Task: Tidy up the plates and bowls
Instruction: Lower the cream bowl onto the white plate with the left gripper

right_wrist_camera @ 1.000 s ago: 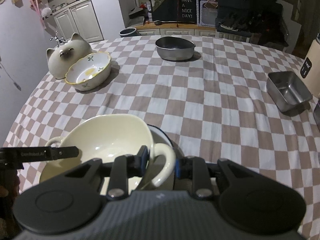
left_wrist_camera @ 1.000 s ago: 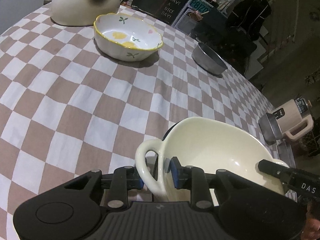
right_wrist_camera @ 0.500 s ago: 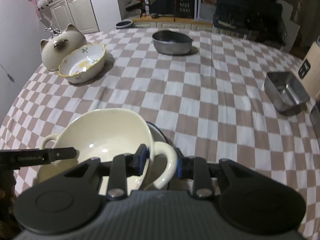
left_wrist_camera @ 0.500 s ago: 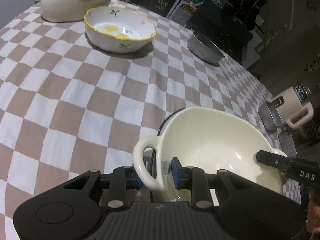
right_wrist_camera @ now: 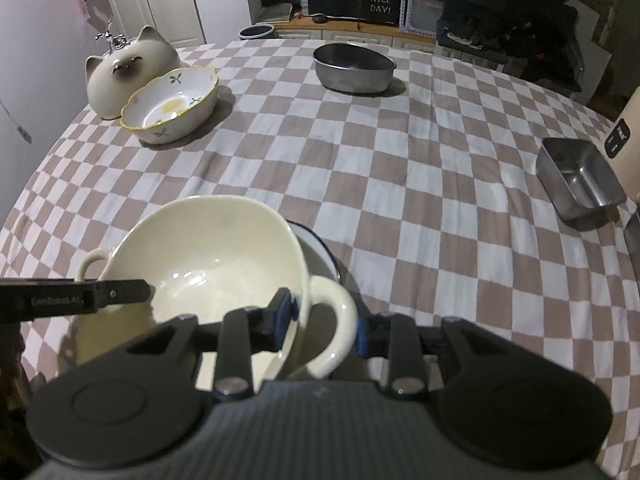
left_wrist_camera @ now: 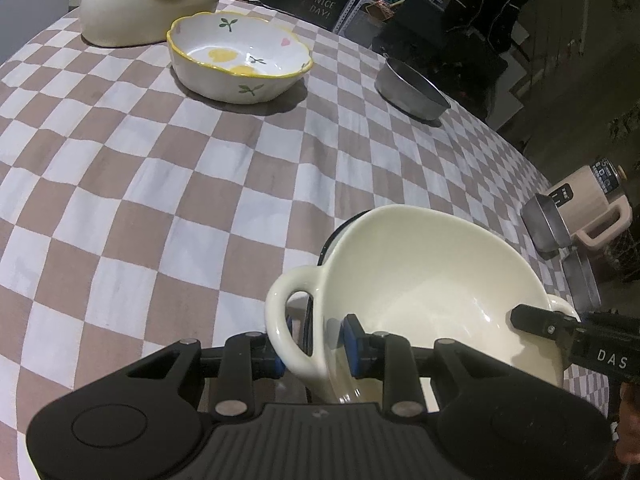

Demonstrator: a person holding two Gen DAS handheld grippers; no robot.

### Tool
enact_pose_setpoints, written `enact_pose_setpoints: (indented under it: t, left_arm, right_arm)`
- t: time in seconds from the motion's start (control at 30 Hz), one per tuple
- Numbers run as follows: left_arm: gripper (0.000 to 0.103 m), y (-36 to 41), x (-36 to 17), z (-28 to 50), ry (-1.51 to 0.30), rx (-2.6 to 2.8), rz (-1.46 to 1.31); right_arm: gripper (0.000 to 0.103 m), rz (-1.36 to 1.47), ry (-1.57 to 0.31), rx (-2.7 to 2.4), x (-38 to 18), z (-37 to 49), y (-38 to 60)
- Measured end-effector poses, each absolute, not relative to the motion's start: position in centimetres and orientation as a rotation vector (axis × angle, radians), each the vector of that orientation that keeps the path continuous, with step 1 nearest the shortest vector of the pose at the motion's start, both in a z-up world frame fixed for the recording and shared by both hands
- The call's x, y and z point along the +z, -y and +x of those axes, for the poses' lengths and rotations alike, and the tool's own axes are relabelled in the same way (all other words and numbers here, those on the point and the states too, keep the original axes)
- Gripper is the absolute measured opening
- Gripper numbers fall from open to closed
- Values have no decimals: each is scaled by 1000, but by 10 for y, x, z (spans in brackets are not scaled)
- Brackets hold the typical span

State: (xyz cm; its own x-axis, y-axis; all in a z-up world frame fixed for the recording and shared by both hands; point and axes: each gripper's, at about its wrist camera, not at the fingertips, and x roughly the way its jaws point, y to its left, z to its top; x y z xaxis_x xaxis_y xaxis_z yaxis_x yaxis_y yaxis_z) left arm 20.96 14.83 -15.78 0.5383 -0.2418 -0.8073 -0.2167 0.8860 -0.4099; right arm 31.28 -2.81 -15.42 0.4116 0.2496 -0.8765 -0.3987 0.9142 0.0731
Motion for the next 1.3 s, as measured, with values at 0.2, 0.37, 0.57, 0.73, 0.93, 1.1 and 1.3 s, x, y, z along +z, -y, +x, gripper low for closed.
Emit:
enact_pose_setpoints:
  t: [0.2, 0.37, 0.57, 0.73, 0.93, 1.1, 1.3]
  left_arm:
    - [29, -145, -155, 210, -1010, -24, -471]
    - [29, -142, -150, 209, -989, -39, -447]
    - [30, -142, -149, 210, -985, -37, -433]
    - [30, -140, -149, 209, -994, -41, -413]
    - [30, -138, -148, 211, -1010, -41, -396]
    - [30, -136, -148, 211, -1025, -45, -385]
    - [31, -135, -147, 210, -1036, -44, -372]
  right_arm:
    - [40, -157, -1107, 404, -159, 316, 29]
    - [44, -308, -1116, 390, -171, 309, 13]
    - [38, -353, -1062, 423, -164, 304, 8]
    - [38, -352, -1055, 428, -162, 304, 6]
    - [39, -348, -1059, 425, -163, 305, 8]
    - [44, -351, -1105, 394, -168, 306, 11]
    - [45, -305, -1138, 408, -169, 304, 20]
